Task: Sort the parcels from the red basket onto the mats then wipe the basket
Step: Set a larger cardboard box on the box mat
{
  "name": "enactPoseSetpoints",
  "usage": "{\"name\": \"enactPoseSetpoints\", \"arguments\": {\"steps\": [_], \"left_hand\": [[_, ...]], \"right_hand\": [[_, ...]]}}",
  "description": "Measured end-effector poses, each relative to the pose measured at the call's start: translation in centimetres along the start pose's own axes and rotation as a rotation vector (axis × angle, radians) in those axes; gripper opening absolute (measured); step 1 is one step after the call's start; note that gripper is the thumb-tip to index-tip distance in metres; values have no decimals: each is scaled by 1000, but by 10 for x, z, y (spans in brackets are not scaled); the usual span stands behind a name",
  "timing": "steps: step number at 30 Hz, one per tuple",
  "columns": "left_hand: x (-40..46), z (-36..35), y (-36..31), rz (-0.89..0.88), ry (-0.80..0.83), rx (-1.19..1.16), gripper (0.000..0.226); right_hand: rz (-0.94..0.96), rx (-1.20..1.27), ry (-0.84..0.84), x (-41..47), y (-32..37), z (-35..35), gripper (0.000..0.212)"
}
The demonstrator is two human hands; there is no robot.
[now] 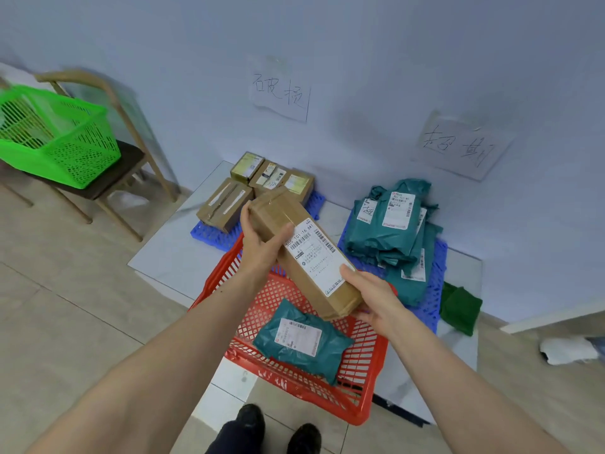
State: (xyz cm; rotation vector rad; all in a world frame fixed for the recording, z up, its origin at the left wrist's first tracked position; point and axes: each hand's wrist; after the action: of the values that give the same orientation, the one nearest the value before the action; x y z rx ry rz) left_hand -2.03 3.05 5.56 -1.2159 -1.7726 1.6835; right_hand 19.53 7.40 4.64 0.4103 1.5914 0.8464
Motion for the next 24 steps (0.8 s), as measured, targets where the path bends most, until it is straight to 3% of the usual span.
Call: {"name": "enactPoseSetpoints", "arguments": {"steps": [5, 11, 19, 24], "left_hand": [[22, 19, -16, -11, 31, 11, 97], [62, 61, -35, 32, 49, 16, 99], [139, 128, -55, 81, 112, 96, 86], [179, 152, -49, 81, 44, 124, 81]], "right_hand": [[11, -38, 67, 1, 11, -27, 34], [-16, -28, 149, 18, 25, -81, 53], [4, 46, 94, 53, 39, -170, 48], [17, 54, 10, 81, 51, -202, 48]]}}
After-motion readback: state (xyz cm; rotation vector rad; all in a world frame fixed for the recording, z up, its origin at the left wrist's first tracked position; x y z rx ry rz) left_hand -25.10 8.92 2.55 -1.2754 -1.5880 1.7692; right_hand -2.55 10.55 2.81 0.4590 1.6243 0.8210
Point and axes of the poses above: each hand's wrist, its own x-axis towards the middle knuckle, its own z-axis out of the back of the hand, y = z × x, and after that the axes turned 1 degree about -y, right-handed
